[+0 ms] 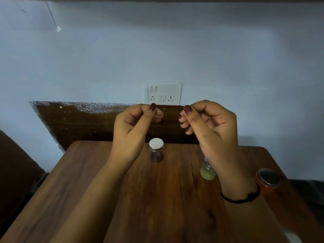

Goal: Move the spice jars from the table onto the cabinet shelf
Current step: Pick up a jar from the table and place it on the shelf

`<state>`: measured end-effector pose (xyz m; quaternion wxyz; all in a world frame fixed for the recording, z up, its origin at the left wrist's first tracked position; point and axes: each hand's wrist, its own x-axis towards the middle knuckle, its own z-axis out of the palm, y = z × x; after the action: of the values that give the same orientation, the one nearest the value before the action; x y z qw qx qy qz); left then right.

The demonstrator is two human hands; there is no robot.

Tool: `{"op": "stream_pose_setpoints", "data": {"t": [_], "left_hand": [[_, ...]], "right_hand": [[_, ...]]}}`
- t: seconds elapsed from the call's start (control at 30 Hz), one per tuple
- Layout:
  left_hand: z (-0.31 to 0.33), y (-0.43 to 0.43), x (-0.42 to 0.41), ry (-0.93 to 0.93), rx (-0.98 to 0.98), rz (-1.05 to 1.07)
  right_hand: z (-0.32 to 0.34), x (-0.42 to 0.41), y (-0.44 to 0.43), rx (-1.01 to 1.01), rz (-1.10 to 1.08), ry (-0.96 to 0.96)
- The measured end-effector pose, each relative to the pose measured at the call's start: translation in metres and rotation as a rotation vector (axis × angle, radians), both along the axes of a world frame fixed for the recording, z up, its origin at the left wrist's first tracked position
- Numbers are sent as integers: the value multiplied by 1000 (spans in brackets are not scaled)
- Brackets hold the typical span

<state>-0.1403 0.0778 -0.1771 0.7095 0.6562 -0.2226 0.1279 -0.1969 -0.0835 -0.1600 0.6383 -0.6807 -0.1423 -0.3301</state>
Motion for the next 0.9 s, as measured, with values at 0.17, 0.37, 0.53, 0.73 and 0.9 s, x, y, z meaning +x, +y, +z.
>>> {"op": "stream_pose_setpoints", "data": {"t": [0.17, 0.37, 0.53, 0.73, 0.9], "left_hand": [[-24, -4, -11, 37, 13, 5], [-54, -8, -25, 126, 24, 30], [-80, -5, -18, 175, 120, 41], [-124, 5, 12, 284, 183, 49], [-146, 7, 38, 325, 224, 46]], "right_hand": [[-16, -18, -18, 15, -45, 16], [-38, -31, -26, 6, -55, 79], [-59, -24, -25, 0, -88, 133], [-89, 3, -18, -57, -115, 232], [-120, 31, -7, -65, -108, 354]]}}
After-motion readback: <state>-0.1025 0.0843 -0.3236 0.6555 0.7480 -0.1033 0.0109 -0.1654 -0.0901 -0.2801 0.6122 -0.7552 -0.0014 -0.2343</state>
